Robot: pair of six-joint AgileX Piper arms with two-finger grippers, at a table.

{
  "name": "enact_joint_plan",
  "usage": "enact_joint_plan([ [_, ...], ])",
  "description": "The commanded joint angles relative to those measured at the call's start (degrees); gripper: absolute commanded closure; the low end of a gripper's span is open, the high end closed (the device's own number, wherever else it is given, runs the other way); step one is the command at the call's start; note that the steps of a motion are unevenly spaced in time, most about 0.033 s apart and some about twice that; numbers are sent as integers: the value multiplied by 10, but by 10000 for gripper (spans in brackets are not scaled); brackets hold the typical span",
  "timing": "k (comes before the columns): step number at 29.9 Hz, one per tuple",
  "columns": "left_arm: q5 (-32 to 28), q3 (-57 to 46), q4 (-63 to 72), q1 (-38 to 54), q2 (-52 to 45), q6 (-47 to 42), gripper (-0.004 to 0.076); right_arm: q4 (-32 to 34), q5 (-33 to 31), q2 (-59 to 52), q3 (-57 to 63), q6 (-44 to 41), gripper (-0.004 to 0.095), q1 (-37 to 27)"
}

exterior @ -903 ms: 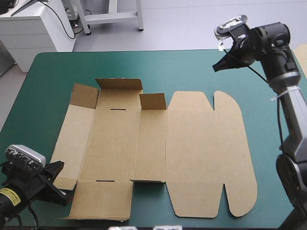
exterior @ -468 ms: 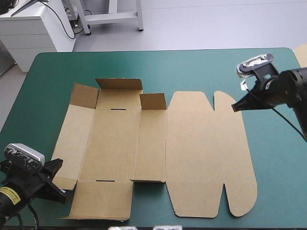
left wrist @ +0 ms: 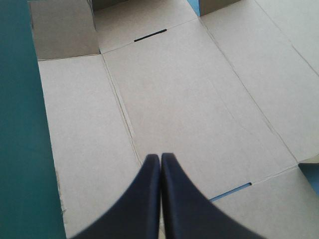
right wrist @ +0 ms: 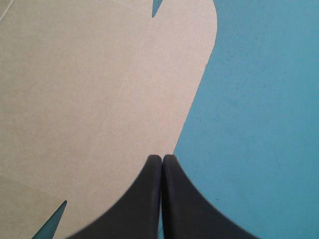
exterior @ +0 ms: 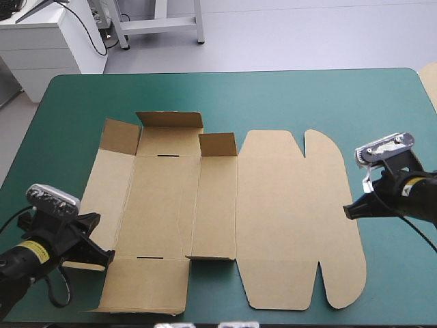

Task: Fold the box

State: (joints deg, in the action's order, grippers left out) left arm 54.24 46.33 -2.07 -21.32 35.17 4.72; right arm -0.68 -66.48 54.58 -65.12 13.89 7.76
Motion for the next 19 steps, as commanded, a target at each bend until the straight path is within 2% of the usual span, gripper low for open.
enact_joint_plan([
  [1, -52, 16, -1, -2, 47, -6, 730, -2, 33, -48, 19, -8, 927, -3],
  [11, -69, 71, 3, -2, 192, -1, 708, -2, 49, -135, 105, -35, 927, -3],
  [19, -38, 142, 43, -2, 255, 50, 707, -2, 72, -163, 156, -41, 927, -3],
])
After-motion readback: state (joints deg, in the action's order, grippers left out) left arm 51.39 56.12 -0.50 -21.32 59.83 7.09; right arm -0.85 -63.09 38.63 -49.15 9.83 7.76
